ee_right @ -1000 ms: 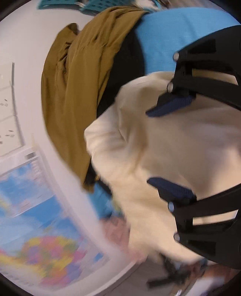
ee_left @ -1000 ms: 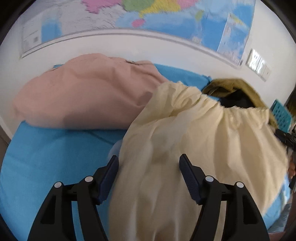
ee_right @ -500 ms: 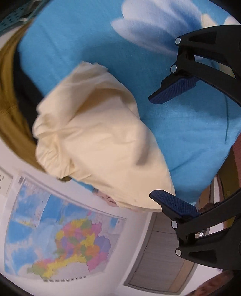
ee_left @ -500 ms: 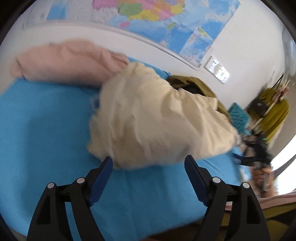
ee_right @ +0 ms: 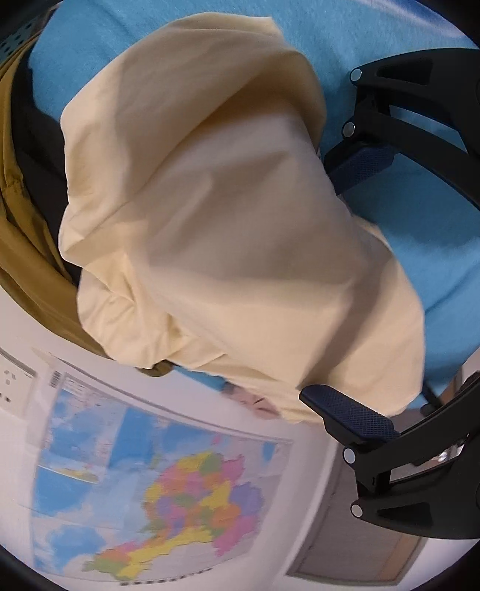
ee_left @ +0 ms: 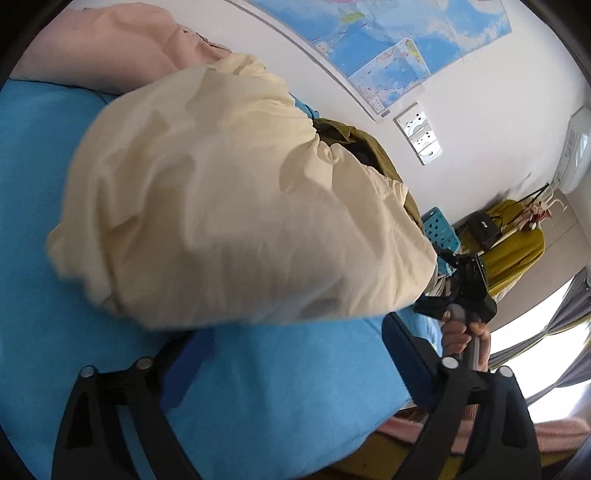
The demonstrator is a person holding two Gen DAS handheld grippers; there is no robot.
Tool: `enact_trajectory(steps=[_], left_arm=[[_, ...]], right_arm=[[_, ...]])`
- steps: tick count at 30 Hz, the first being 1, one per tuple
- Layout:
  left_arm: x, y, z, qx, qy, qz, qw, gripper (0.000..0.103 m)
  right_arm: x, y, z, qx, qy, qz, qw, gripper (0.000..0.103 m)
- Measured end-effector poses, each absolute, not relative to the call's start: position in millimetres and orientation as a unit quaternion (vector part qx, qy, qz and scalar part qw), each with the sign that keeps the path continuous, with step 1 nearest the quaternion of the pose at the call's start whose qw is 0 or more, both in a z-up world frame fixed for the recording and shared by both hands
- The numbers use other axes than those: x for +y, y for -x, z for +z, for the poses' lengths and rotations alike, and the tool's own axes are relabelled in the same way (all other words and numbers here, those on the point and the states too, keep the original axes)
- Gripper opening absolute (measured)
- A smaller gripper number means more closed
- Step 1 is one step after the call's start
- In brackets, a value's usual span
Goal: Fold large clothes
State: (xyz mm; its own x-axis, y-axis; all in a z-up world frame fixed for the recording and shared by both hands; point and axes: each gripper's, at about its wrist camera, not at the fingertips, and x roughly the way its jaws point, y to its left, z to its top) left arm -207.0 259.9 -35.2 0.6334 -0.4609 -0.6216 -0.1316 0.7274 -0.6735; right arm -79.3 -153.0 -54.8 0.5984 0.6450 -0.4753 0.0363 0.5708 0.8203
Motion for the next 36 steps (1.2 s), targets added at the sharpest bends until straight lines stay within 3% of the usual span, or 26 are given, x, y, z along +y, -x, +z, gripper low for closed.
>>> enact_trajectory(steps=[7, 16, 22, 34, 36], left_arm=[[265.4, 178.1, -36.3, 0.388, 0.41, -0.046, 0.824, 0.096], [254.8, 157.4, -33.9, 0.398, 0.386, 0.026, 0.832, 0.096], [248.3, 151.1, -32.1, 0.415, 0.358, 0.041, 0.836, 0.096], [251.3, 146.9, -32.3, 0.415, 0.361, 0.037, 0.834, 0.096], [254.6, 145.8, -33.3, 0.407, 0.373, 0.038, 0.833, 0.096]], right_arm=[[-145.3, 70.1, -54.7, 0.403, -0.42, 0.186, 0.792, 0.099], [-129.6, 61.9, -54.0, 0.395, -0.393, 0.165, 0.814, 0.099], [-141.8, 52.3, -60.0, 0.399, -0.451, 0.183, 0.777, 0.099], [-121.6, 34.9, -54.1, 0.414, -0.396, 0.171, 0.802, 0.099], [-116.8, 32.5, -52.7, 0.413, -0.381, 0.174, 0.809, 0.094]])
